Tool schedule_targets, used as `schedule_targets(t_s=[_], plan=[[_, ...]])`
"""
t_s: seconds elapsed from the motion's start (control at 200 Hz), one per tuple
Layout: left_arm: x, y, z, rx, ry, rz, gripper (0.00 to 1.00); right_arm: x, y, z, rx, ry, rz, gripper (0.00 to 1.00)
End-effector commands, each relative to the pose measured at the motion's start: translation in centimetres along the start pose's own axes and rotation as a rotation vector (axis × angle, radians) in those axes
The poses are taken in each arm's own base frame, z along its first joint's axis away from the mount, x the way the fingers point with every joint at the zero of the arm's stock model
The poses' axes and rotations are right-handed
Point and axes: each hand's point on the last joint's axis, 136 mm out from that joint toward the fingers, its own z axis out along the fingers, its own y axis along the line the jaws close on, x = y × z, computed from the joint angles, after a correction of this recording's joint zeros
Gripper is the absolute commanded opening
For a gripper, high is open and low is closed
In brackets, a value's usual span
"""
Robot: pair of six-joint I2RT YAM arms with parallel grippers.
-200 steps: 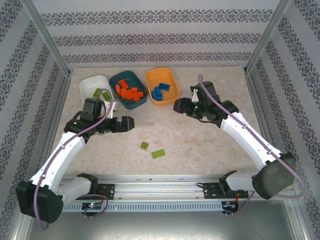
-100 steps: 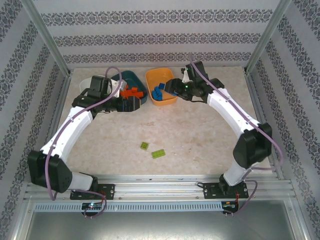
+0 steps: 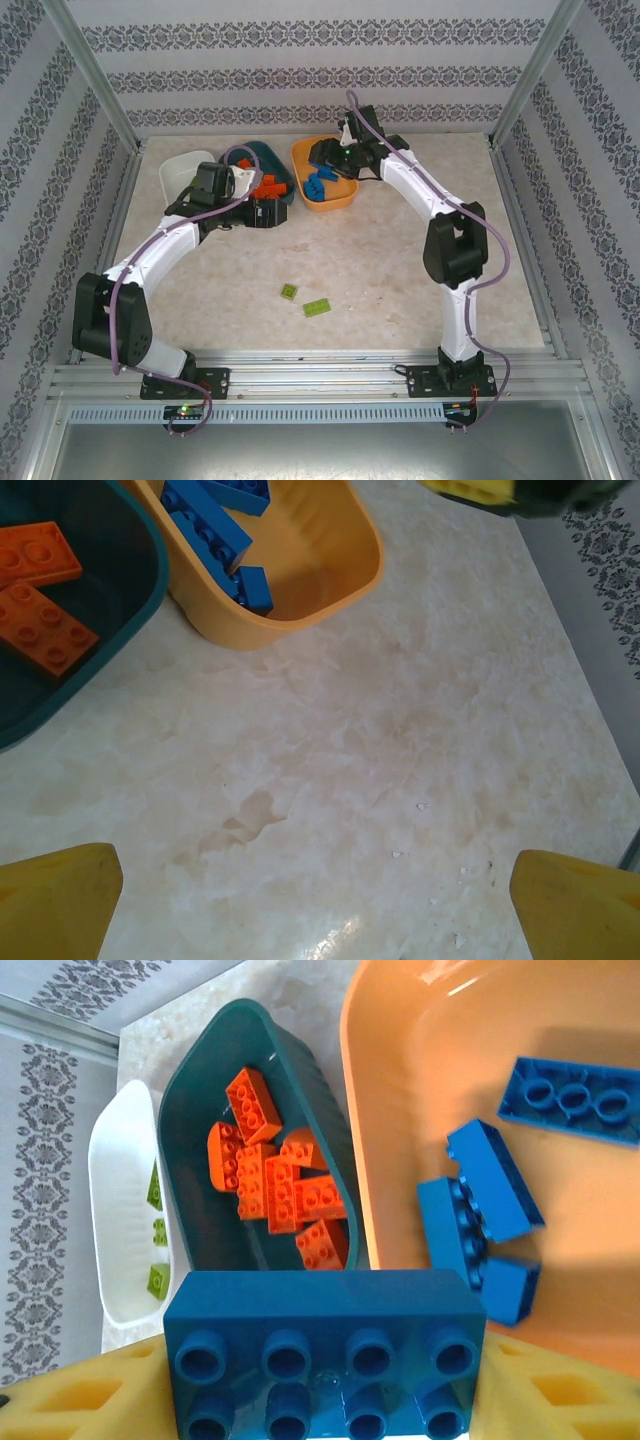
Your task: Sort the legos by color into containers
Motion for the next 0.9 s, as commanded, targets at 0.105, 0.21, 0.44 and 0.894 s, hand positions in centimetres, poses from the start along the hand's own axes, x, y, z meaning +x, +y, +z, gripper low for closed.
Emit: schedule_targets(t_s=[0.105,0.21,0.44,0.894], plan=[[-0.9,-0.2,-0.5,0.018,-0.092,0.091,1.0,-3.0,-0.2,3.1,-0.052,-0.019,-0.004,0.63],[-0.6,0.2,-0.1,0.012,-0.084,0.086,1.0,-3.6,-0.7,4.8,-0.046,-0.008,-0.004,0.63],[-0.7,0.6,-0.1,-0.011,-0.078,0.075,1.0,-4.4,-2.1,8.0,-0.045,-0.008,0.034,0.65],[-0.8,0.8,-0.2,-0.029,-0.076,0.072,1.0,-5.2,-3.1,9.6,-0.061,-0.027,0.086,0.8]])
